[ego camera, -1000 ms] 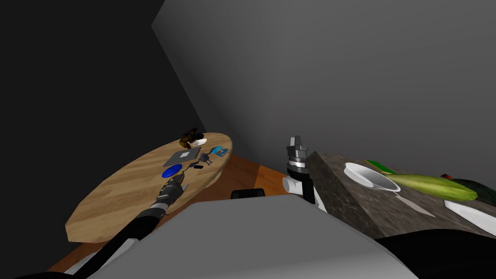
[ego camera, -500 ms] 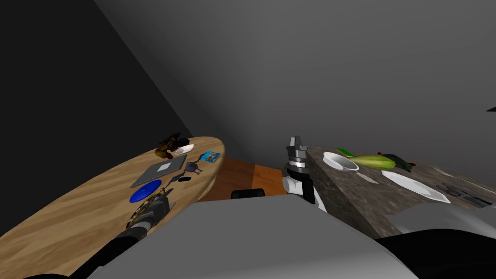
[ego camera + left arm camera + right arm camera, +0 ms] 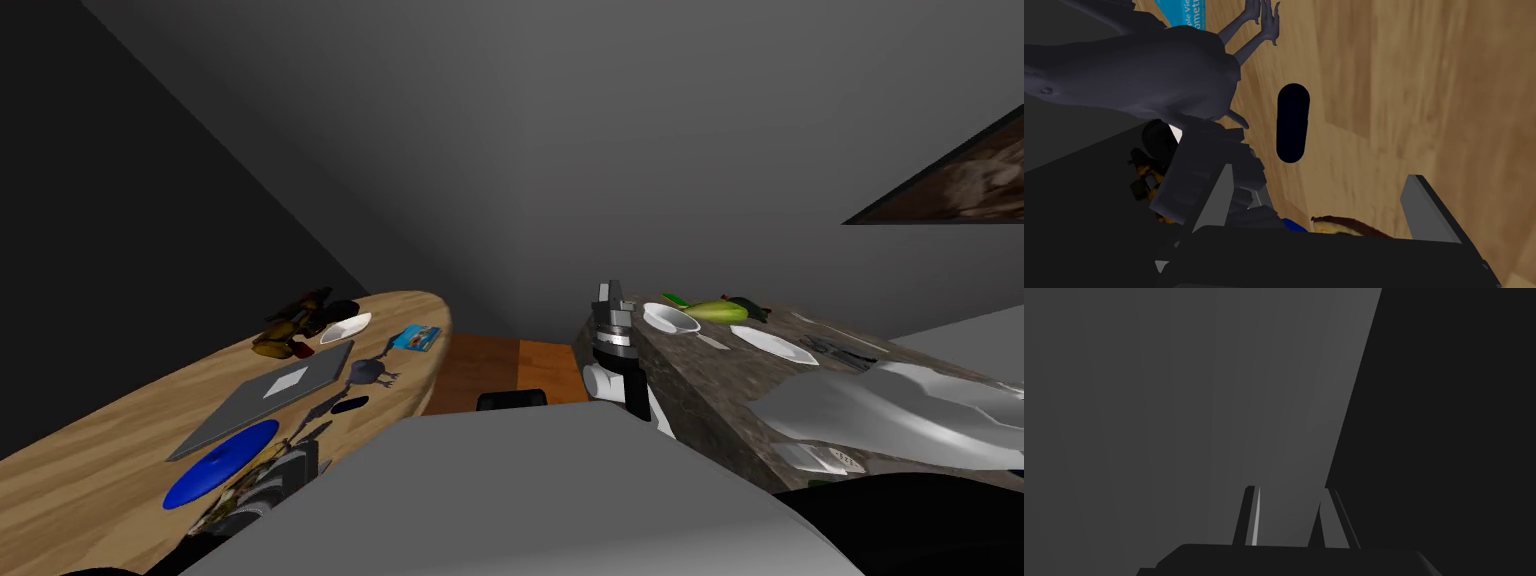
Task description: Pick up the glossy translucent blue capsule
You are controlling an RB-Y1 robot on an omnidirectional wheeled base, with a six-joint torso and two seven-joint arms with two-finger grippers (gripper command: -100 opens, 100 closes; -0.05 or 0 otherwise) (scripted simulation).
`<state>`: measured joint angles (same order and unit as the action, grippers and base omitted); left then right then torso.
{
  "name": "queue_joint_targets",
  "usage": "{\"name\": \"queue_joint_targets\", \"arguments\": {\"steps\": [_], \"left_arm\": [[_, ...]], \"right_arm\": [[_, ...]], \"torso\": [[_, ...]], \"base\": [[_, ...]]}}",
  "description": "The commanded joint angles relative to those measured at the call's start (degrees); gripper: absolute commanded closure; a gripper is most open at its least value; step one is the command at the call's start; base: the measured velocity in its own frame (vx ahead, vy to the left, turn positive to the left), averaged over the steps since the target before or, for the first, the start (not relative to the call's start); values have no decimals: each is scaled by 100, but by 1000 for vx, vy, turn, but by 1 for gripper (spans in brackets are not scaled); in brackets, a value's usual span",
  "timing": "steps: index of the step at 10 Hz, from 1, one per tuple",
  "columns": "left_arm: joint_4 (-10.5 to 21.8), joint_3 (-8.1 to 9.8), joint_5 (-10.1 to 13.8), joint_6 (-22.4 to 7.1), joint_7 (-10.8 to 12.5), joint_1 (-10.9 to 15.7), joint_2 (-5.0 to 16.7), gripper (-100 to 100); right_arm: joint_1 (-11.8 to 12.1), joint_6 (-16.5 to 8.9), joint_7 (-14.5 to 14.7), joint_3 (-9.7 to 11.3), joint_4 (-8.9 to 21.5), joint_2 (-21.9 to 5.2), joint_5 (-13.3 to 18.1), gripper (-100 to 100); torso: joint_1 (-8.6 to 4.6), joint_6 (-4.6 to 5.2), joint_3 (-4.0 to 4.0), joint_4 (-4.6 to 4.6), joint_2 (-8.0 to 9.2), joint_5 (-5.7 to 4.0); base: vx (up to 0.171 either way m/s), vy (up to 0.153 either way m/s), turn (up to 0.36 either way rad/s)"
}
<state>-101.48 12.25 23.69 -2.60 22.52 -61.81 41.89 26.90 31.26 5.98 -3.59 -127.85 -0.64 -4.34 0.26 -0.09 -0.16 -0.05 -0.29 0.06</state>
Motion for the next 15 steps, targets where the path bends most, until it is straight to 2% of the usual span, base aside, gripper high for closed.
{"name": "queue_joint_targets", "arguments": {"steps": [1, 2, 6, 11, 13, 14, 15], "left_arm": [[241, -32, 23, -63, 60, -102, 14, -100], [241, -32, 23, -63, 60, -102, 14, -100], [888, -105, 123, -365, 271, -432, 105, -100], [1547, -256, 233, -698, 484, -737, 167, -100], [1637, -330, 258, -755, 518, -754, 149, -100], [1558, -283, 248, -768, 512, -767, 158, -100], [1572, -291, 249, -775, 514, -759, 159, 0]], "right_arm": [[0, 0, 0, 0, 0, 0, 0, 0], [-1, 0, 0, 1, 0, 0, 0, 0], [0, 0, 0, 0, 0, -1, 0, 0], [0, 0, 0, -1, 0, 0, 0, 0], [0, 0, 0, 0, 0, 0, 0, 0], [1, 0, 0, -1, 0, 0, 0, 0], [1, 0, 0, 0, 0, 0, 0, 0]], "torso": [[0, 0, 0, 0, 0, 0], [-5, 4, 0, 1, 0, -2], [19, 4, -6, -2, -10, 3], [38, 8, -9, -1, -17, 5], [41, 12, -10, -1, -19, 2], [34, 10, -7, 0, -14, 1], [20, 7, -3, 2, -6, -2]], "base": [[62, 30, -217], [45, 31, -141], [79, 73, -334], [82, 82, -273], [48, 67, -195], [13, 24, -18], [3, 6, 1]]}}
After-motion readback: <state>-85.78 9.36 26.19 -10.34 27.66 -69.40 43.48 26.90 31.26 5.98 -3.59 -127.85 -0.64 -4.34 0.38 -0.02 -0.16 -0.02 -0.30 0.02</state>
